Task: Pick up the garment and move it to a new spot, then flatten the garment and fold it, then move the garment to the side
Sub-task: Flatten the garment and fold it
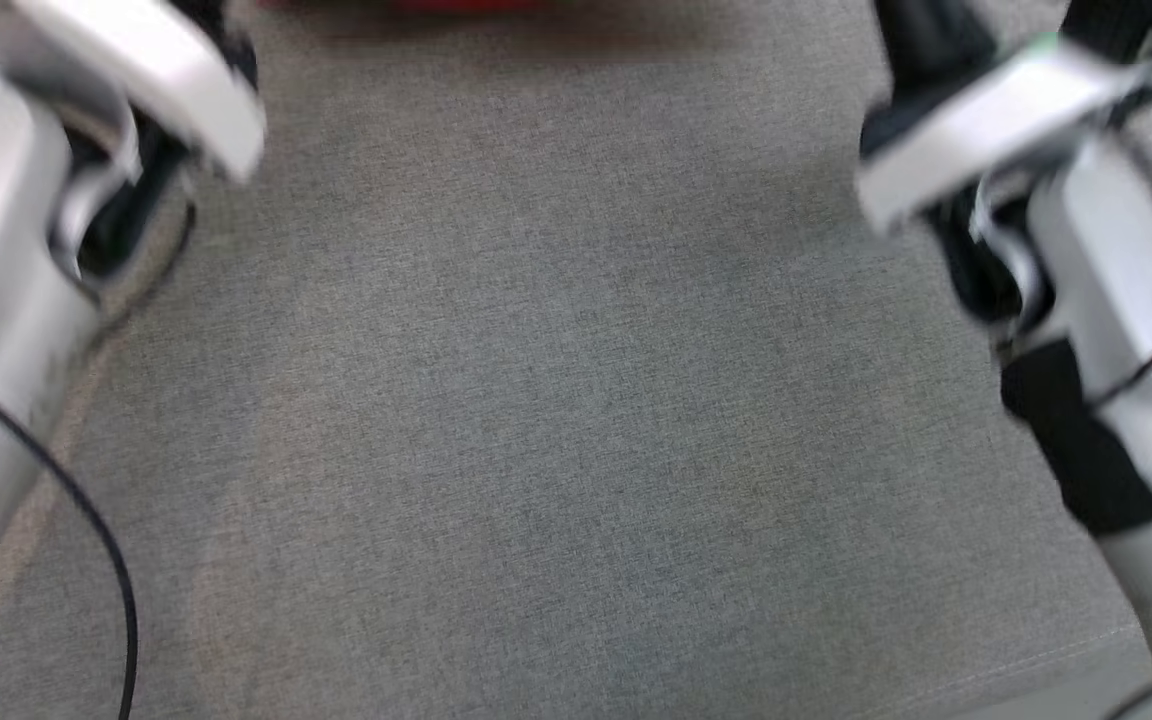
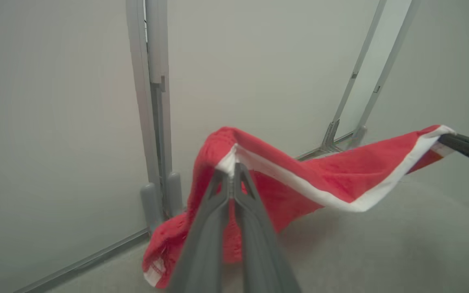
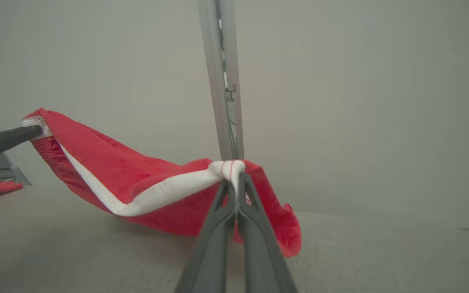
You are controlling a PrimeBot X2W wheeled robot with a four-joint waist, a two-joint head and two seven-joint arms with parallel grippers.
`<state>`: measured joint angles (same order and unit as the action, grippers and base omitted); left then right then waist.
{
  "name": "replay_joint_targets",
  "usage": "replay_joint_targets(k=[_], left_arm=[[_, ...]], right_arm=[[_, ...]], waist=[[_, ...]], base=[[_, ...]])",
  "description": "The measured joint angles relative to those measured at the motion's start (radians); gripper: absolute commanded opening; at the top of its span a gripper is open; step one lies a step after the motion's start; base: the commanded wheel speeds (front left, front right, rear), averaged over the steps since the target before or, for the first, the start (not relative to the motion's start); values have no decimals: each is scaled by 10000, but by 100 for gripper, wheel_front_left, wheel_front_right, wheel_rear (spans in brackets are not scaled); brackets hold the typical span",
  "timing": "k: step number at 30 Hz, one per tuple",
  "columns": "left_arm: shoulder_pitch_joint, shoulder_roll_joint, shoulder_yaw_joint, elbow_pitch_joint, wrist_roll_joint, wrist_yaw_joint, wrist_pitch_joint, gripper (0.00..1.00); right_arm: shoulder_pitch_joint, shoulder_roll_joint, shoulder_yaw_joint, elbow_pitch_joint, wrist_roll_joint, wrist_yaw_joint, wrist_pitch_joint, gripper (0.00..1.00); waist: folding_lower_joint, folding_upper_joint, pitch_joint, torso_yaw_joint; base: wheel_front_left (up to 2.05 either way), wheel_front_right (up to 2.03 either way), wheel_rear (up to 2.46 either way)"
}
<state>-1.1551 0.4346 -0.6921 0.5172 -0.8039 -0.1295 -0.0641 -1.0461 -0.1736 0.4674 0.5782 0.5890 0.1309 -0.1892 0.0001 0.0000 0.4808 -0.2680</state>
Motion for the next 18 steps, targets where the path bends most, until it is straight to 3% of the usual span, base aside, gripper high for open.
replay_joint_targets(k=[6,10,14,18], left_arm=[[1947,943,-1290,-1003,-1216,0,-1216,0],[2896,1398,-1687,-1565,-1413,0,-1756,0],[3869,1419,-1538,-2000,-1381,0,-1944,0],[5071,1035,-688,-2514,-846,0,-1964,0]], right_arm=[[2234,-848,447,-727,961,-2,-424,0],[3361,-1177,316,-1312,1252,-2,-579,0],[4442,-1503,171,-1931,1331,-2,-612,0],[5548,-1831,-88,-2594,1335,-2,-600,0]], waist=[[0,0,-206,195],[0,0,-482,363],[0,0,-788,561],[0,0,-1167,733]], base=[[0,0,0],[0,0,0],[0,0,0],[0,0,0]])
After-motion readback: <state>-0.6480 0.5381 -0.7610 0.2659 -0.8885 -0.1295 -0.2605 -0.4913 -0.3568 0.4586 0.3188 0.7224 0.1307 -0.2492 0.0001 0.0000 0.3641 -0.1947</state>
